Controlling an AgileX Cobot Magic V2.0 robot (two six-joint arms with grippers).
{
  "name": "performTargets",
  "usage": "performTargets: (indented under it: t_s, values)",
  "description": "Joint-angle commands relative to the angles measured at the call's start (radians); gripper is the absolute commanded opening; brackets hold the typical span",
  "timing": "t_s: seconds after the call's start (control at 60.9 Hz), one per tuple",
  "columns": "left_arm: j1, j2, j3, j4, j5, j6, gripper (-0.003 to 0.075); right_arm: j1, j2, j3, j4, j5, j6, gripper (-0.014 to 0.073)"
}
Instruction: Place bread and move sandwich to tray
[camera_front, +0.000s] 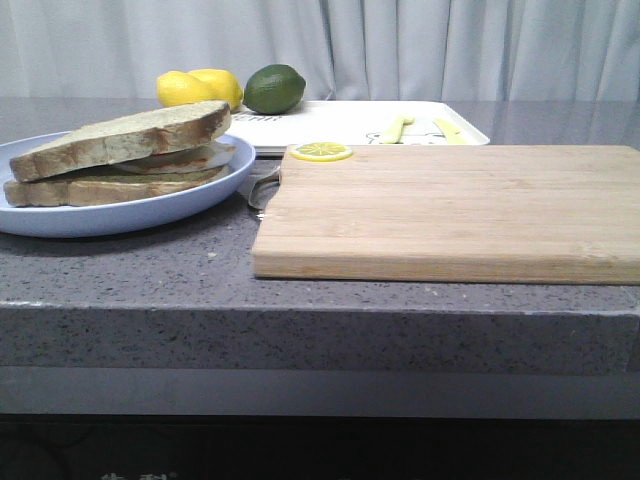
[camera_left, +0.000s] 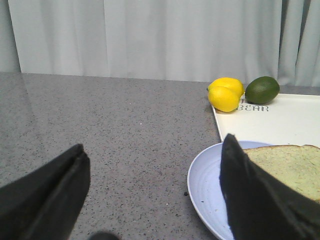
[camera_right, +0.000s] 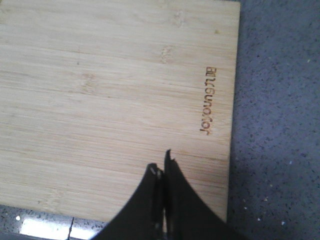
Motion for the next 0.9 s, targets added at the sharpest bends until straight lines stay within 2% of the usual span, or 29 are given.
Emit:
performTargets:
  t_s: [0.0,0.131,0.23,0.41,0.525,0.739,0.887]
  values:
    - [-0.007,0.012,-0.034,-0.007,-0.086,-0.008,0.0535,-0.004,-0.145,0.084,0.002,-0.185,-0.001,-0.006]
    - [-0.007,0.012,-0.034,-0.007,-0.086,-0.008,0.0535,-0.004,-0.355,0.211,0.002,-0.283,-0.001,-0.006]
    - [-0.007,0.012,-0.034,-0.009,-0.102,-0.008,0.0535,-0.004,-0.494,0.28,0.002,-0.305,-0.001,-0.006]
    - [-0.007,0.079,-0.048,-0.016,-0.093,-0.008,0.0524,-0.004,-0.614,0.351,0.002,-0.329,-0.001,-0.006]
    - [-0.007,0.215,-0.129,-0.058,0.001,-0.008,0.0524,-0.004,-0.614,0.357,0.002,-0.349,-0.001,-0.006]
    - [-0.007,0.574,-0.38,-0.147,0.283,0.018,0.0524,-0.004,-0.614,0.357,0.002,-0.35,-0.001,-0.006]
    - [-0.038,0.778,-0.519,-0.154,0.367,0.034,0.0524,-0.004,-0.614,0.357,0.002,-0.35,-0.001,-0.006]
